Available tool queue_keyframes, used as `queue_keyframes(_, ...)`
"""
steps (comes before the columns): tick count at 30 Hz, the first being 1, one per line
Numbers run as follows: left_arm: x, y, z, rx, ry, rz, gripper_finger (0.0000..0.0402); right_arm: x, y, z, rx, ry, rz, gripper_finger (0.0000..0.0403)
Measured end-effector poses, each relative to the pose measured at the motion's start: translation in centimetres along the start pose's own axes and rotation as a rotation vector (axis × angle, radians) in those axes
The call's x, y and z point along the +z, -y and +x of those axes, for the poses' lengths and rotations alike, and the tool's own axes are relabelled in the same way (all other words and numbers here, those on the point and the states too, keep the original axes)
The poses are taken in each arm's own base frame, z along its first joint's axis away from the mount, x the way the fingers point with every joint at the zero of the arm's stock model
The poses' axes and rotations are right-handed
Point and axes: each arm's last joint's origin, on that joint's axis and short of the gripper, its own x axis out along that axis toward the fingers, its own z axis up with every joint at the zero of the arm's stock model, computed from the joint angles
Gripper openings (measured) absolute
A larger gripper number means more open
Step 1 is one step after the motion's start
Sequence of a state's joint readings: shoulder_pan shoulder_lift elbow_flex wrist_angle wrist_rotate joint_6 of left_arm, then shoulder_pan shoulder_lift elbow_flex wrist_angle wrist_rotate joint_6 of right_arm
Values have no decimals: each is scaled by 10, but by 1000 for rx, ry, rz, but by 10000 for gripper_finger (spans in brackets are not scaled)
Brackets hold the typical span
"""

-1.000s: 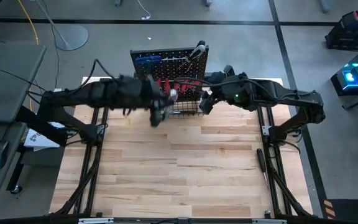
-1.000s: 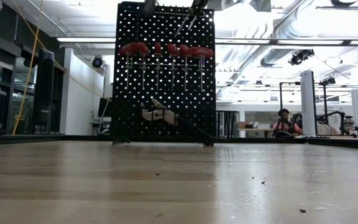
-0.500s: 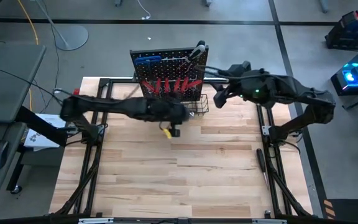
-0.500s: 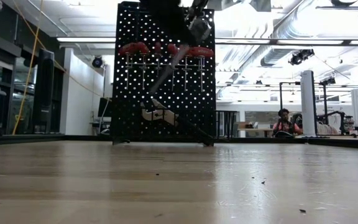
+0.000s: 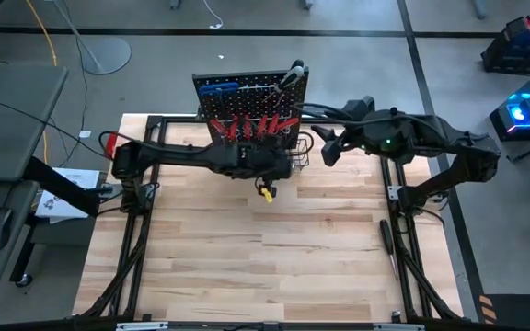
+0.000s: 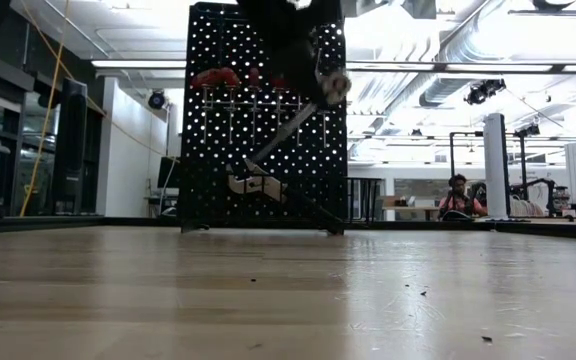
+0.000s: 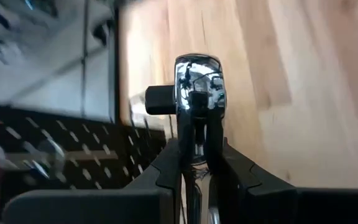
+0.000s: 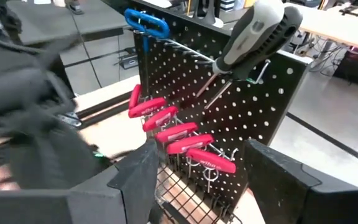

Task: Hang tools onto peg board
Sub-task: Put the ratchet wrench into the black wire basket on the peg board

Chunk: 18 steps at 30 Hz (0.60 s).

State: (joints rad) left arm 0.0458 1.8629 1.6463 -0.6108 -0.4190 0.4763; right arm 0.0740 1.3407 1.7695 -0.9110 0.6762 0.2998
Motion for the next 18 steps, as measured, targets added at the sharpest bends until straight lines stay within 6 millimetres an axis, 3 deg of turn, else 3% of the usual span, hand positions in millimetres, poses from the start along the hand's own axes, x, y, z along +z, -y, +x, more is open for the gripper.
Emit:
queue_keyframes(9,-25,0,49,-8,-174,-83,50,-3,-4,-4,12,-12,-5,225)
queue_keyframes(14,-35,4,66,-7,-254,-104,50,-4,-8,-7,32,-13,-14,225)
queue_keyframes(16,-35,5,68,-2,-259,-105,67,-5,-9,-8,37,-15,-18,225)
queue_keyframes(18,-34,5,68,-9,-243,-112,112,-5,-10,-9,41,-17,-22,225)
